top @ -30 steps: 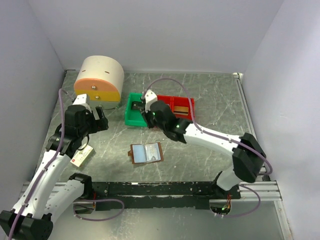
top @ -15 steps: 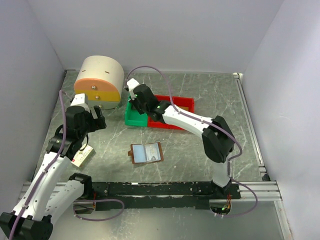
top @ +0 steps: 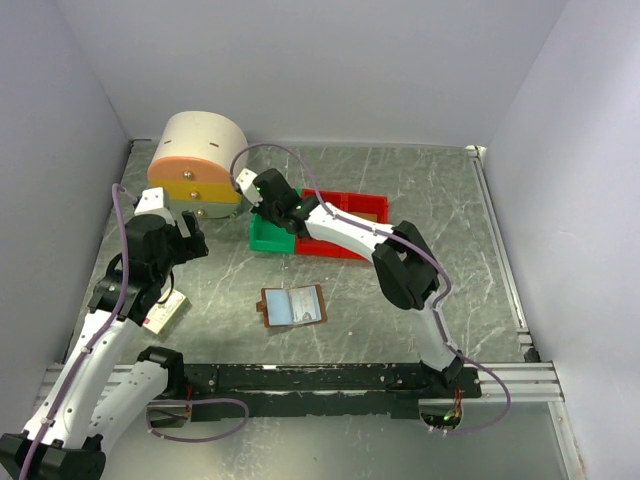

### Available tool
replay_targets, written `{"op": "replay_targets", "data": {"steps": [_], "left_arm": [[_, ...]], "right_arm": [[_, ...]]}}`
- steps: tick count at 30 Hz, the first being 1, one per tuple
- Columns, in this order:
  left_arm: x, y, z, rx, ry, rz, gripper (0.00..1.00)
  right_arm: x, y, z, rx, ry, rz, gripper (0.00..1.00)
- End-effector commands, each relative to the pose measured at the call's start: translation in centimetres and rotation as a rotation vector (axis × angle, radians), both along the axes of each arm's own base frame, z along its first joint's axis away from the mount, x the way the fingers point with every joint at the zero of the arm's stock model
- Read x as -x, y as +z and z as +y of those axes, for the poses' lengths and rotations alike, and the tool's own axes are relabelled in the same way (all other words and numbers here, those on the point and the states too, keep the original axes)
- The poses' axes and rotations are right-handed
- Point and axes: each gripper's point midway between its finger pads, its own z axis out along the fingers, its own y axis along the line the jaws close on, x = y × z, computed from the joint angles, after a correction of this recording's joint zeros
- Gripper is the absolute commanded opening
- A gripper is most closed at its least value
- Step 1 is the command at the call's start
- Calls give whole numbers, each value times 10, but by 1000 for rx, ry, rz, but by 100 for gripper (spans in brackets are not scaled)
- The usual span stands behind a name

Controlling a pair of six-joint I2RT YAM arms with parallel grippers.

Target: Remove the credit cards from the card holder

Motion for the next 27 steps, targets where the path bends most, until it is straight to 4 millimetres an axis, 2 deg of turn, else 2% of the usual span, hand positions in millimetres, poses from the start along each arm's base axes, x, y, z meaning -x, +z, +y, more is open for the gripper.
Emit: {"op": "replay_targets", "data": {"steps": [1, 8, 17, 27], "left_arm": [[-2, 14, 3, -3, 14, -39, 99], [-3, 13, 3, -4, 10, -34, 99], [-3, 14, 3, -6, 10, -35, 98], [-2, 13, 4, -9, 14, -31, 98]], "right_arm": [[-9, -6, 2, 90, 119, -59, 0], [-35, -27, -10, 218, 89, -75, 0], [-50, -42, -22, 309, 72, -125, 0], [-59, -55, -15, 340, 112, -138, 0]]}}
